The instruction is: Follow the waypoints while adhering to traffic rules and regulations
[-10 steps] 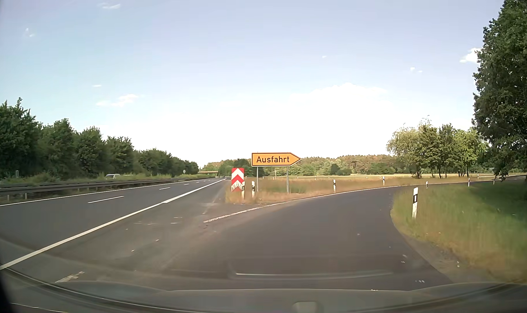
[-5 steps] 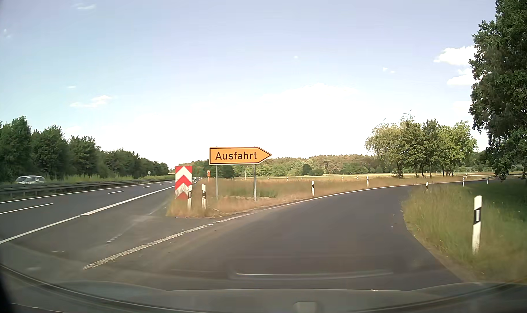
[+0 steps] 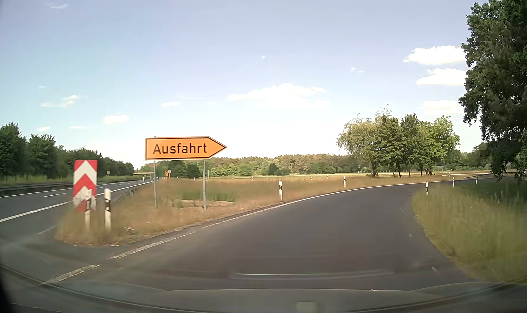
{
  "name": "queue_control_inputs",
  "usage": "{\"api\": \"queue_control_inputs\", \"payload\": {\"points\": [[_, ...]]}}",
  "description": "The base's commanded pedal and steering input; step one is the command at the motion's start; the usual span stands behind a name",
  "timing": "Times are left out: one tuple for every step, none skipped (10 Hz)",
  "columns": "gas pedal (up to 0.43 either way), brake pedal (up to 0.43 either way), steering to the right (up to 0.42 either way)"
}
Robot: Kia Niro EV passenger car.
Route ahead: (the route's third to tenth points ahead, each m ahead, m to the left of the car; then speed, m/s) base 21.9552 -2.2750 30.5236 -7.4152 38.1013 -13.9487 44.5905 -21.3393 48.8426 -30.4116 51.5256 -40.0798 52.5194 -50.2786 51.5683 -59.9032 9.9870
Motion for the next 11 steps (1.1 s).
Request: {"api": "queue_control_inputs", "payload": {"points": [[0.000, 0.037, 0.102], [0.000, 0.030, 0.103], [0.000, 0.030, 0.104], [0.000, 0.030, 0.104], [0.000, 0.037, 0.105], [0.000, 0.037, 0.106], [0.008, 0.030, 0.107], [0.028, 0.030, 0.109], [0.039, 0.030, 0.109], [0.047, 0.030, 0.109], [0.067, 0.037, 0.108]]}}
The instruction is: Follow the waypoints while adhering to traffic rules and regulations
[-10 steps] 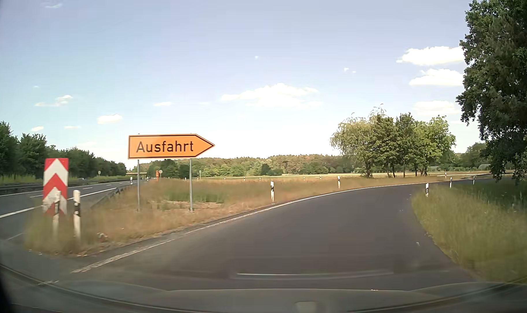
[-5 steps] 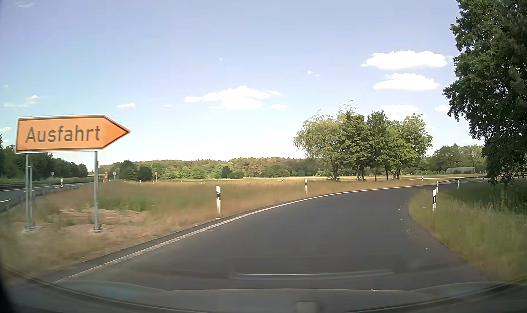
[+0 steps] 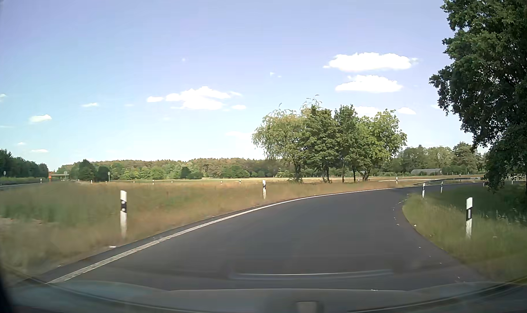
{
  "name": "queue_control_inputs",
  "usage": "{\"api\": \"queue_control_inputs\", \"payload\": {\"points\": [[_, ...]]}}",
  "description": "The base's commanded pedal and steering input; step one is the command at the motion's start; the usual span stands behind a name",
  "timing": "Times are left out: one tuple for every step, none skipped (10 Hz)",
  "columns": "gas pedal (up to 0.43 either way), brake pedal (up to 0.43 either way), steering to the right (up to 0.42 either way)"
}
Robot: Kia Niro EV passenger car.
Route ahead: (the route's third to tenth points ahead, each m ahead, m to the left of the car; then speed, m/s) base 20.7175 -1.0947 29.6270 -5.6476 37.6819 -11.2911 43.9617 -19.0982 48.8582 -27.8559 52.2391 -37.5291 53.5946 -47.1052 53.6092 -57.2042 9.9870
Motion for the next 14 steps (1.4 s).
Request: {"api": "queue_control_inputs", "payload": {"points": [[0.067, 0.037, 0.105], [0.079, 0.037, 0.101], [0.079, 0.030, 0.096], [0.087, 0.037, 0.093], [0.087, 0.037, 0.092], [0.087, 0.030, 0.092], [0.098, 0.030, 0.092], [0.098, 0.030, 0.092], [0.098, 0.037, 0.092], [0.098, 0.030, 0.092], [0.098, 0.037, 0.091], [0.098, 0.030, 0.090], [0.098, 0.037, 0.090], [0.098, 0.037, 0.090]]}}
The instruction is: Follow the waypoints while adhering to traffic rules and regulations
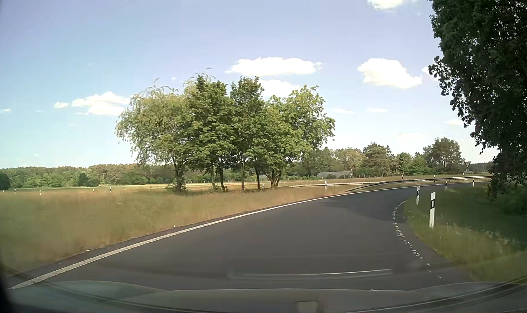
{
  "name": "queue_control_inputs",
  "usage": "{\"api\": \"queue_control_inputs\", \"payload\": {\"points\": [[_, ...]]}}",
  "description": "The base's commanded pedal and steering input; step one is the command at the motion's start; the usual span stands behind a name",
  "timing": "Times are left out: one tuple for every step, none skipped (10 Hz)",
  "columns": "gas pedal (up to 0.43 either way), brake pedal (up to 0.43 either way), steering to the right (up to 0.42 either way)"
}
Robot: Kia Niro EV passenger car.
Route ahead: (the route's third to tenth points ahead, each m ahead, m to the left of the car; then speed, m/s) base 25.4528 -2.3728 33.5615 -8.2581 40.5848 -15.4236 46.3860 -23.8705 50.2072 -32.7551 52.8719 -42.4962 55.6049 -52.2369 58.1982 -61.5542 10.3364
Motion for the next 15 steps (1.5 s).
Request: {"api": "queue_control_inputs", "payload": {"points": [[0.098, 0.037, 0.090], [0.098, 0.037, 0.090], [0.098, 0.030, 0.090], [0.098, 0.037, 0.090], [0.098, 0.030, 0.090], [0.098, 0.030, 0.090], [0.098, 0.037, 0.091], [0.110, 0.030, 0.093], [0.110, 0.030, 0.099], [0.110, 0.037, 0.104], [0.110, 0.037, 0.103], [0.110, 0.030, 0.103], [0.110, 0.037, 0.103], [0.110, 0.030, 0.103], [0.110, 0.030, 0.103]]}}
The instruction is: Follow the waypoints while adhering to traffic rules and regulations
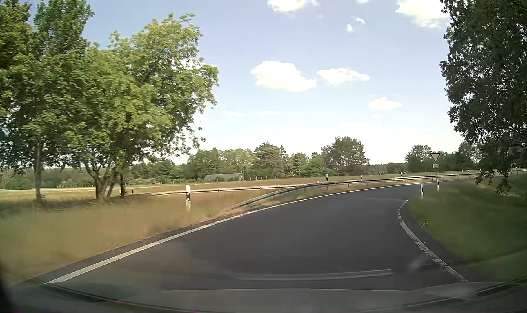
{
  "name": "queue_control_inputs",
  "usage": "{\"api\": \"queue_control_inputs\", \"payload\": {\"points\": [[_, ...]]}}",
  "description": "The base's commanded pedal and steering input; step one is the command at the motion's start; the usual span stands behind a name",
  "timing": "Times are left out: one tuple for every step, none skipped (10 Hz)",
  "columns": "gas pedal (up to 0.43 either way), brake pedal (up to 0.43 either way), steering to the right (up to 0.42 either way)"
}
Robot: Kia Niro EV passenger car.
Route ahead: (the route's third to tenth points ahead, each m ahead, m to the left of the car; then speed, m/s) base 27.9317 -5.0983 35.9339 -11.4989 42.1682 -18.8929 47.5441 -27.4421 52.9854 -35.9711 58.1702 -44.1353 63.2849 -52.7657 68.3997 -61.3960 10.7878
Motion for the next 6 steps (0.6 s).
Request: {"api": "queue_control_inputs", "payload": {"points": [[0.110, 0.037, 0.102], [0.110, 0.030, 0.102], [0.110, 0.037, 0.102], [0.118, 0.030, 0.102], [0.118, 0.030, 0.102], [0.118, 0.037, 0.102]]}}
